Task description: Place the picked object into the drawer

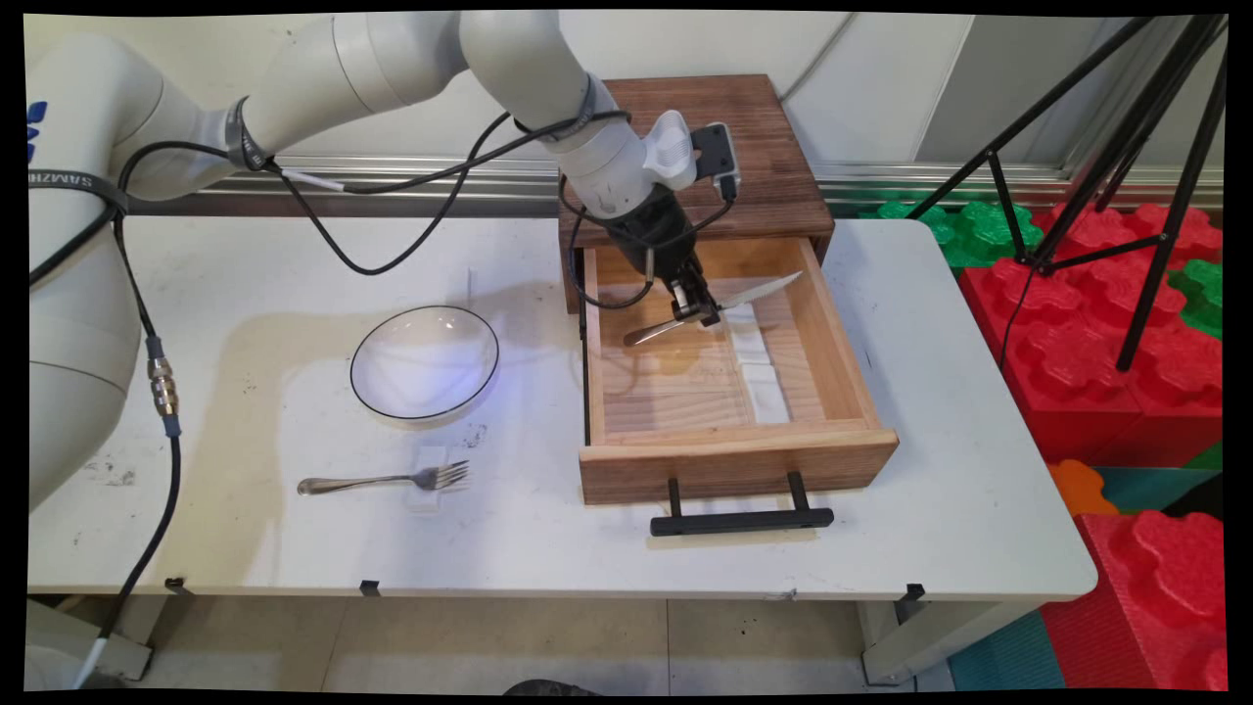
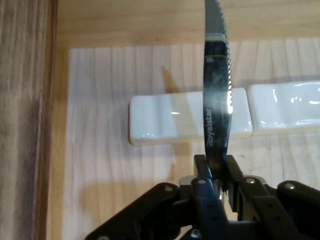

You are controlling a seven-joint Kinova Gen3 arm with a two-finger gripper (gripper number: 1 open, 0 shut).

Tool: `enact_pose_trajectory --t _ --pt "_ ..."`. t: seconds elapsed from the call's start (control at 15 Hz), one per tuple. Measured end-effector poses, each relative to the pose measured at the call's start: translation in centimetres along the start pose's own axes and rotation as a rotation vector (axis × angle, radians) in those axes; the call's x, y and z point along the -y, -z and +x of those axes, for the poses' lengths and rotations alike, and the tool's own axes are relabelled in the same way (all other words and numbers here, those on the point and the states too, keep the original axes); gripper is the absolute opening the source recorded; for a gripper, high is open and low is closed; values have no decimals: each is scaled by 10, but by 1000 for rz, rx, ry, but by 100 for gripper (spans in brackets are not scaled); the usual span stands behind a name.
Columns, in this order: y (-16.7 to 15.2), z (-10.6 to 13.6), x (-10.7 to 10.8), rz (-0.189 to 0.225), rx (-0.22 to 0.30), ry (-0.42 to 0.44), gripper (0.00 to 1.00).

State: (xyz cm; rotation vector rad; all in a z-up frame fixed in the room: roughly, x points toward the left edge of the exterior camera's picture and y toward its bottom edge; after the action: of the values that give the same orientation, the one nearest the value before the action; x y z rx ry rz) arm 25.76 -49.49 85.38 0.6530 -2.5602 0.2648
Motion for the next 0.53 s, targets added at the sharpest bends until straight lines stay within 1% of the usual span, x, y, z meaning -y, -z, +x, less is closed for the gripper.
enact_pose_trajectory --t 0.53 --pt "-17 -5 4 -7 9 -9 0"
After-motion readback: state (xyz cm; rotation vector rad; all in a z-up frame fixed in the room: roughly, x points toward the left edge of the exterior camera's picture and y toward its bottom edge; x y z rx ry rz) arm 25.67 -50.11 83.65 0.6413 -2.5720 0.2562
